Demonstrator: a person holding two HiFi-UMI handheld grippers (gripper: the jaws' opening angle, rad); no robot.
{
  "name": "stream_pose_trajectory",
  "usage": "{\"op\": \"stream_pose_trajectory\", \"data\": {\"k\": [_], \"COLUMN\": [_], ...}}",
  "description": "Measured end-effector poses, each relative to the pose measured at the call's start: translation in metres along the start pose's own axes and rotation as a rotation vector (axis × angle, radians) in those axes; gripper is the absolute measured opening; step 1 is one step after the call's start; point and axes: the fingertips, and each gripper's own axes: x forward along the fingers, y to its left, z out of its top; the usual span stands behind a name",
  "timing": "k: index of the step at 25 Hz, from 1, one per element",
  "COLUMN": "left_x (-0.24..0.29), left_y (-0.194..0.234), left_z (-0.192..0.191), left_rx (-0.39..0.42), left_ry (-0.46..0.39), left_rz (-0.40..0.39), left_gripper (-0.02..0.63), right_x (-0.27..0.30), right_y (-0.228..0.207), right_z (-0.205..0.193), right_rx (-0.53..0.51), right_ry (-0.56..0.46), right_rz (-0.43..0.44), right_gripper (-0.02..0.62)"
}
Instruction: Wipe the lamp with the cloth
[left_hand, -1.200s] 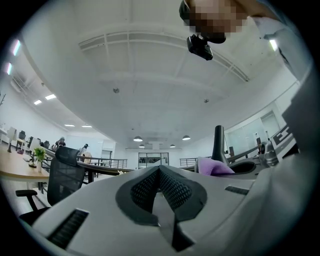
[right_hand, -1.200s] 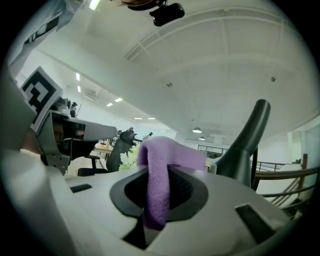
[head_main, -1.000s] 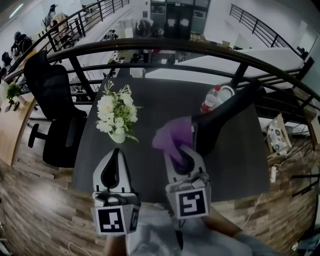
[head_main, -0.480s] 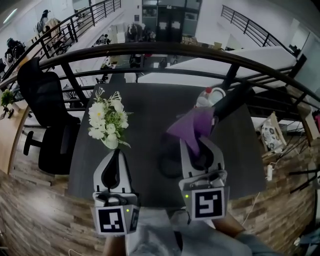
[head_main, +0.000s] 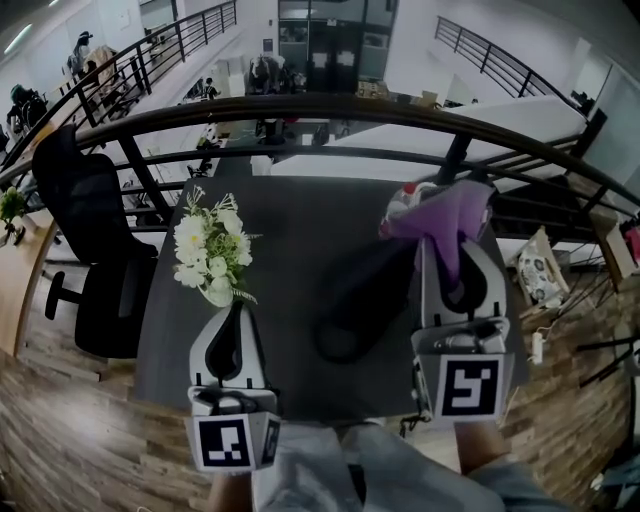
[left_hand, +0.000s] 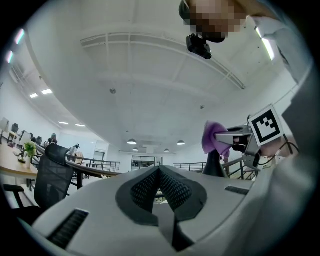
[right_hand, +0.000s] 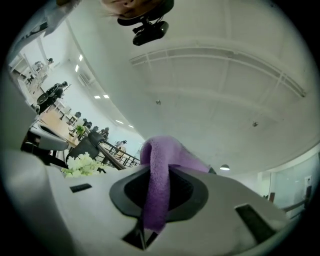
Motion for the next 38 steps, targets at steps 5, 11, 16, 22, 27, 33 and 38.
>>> {"op": "stream_pose_trajectory", "data": {"k": [5, 11, 16, 22, 27, 33, 38], "left_x": [0.001, -0.001, -0.003, -0.004, -0.001, 0.006, 0.012], "left_y": [0.002, 0.007, 0.011, 0.016, 0.009, 0.000, -0.014], "left_z": [-0.003, -0.003, -0.006, -0.007, -0.007, -0.009, -0.010], "left_rx": [-0.006, -0.011, -0.005, -0.001, 0.001, -0.002, 0.000], "left_ry": [0.000, 0.000, 0.012, 0.021, 0.027, 0.032, 0.033], "left_rz": [0.002, 0.013, 0.019, 0.032, 0.028, 0.021, 0.021], "left_gripper": [0.005, 0.005, 0.005, 0.005, 0.005, 0.005, 0.005], "right_x": [0.004, 0.007, 0.012, 0.013, 0.006, -0.011, -0.031], "right_y": [-0.020, -0.003, 0.029, 0.065, 0.089, 0.110, 0.118], "right_z": [0.012, 0.011, -0.002, -0.017, -0.033, -0.049, -0.061], "right_rx": [-0.031, -0.023, 0.010, 0.033, 0.007, 0.019, 0.064], "right_ry": [-0.033, -0.029, -0.010, 0.024, 0.069, 0.107, 0.114], "right_rz": [-0.051, -0.015, 0.053, 0.139, 0.224, 0.317, 0.372], "right_gripper": [0.054, 0.054, 0.052, 0.052, 0.053, 0.054, 0.054]}}
